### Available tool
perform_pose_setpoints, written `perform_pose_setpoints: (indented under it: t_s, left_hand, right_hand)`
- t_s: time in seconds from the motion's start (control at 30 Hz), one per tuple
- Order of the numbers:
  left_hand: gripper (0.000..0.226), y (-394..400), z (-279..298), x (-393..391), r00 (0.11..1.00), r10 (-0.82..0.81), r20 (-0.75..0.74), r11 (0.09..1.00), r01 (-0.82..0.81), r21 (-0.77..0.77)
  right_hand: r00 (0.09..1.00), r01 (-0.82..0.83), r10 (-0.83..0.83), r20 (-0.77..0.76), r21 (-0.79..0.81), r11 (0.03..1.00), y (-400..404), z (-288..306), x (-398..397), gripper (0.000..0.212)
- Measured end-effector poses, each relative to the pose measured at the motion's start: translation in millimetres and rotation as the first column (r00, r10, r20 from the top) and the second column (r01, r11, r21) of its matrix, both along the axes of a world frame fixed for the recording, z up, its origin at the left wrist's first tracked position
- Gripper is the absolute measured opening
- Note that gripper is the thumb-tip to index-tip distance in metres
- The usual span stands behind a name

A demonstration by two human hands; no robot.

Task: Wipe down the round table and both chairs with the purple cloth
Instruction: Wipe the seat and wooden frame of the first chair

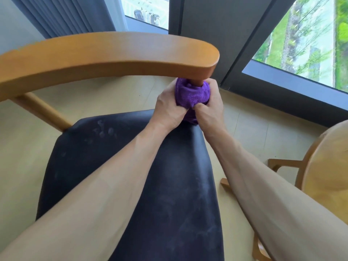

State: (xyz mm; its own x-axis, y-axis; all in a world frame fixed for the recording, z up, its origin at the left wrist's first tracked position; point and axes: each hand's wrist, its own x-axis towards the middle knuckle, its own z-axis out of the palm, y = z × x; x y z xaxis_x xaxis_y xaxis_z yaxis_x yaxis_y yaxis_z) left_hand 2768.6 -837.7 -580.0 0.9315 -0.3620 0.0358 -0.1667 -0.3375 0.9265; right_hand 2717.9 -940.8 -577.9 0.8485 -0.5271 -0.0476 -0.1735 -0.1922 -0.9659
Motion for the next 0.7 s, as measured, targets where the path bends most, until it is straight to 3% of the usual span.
perform_pose_setpoints:
  t_s: [0.2,0.3,0.4,0.5,0.57,0.7]
  left_hand:
    - [0.052,3.2,-22.9,8.2,0.996,-0.086,-0.012,0.987,0.086,0.133]
    - [0.047,5.2,-5.9,8.3,0.993,-0.116,0.01,0.99,0.115,0.079]
    - [0.037,6.1,18.8,4.9,0.995,-0.061,0.082,0.998,0.062,-0.012]
    - [0.024,-1.1,22.0,-3.1,0.999,0.007,0.044,0.992,-0.001,-0.126]
    - [0.026,-4.3,6.6,-6.4,0.998,0.056,0.026,0.992,-0.052,-0.114]
    - [0.029,-0.4,-29.5,-6.8,0.999,-0.026,-0.041,0.996,0.029,0.086]
  right_hand:
    - [0.999,0.02,-0.013,-0.034,0.208,0.978,5.4,-15.7,-2.0,0.058]
    - [1.0,0.02,-0.016,-0.015,0.366,0.931,7.2,-1.0,-2.7,0.058]
    - [0.987,-0.011,-0.038,0.158,0.295,0.955,2.8,19.6,-1.7,0.063]
    - [0.969,-0.034,-0.018,0.248,0.202,0.979,-0.5,19.6,-0.6,0.064]
    - [0.973,-0.014,-0.023,0.232,0.159,0.987,-0.1,1.8,0.0,0.057]
    - [0.999,0.002,-0.005,0.031,0.097,0.995,0.7,-30.3,-0.6,0.048]
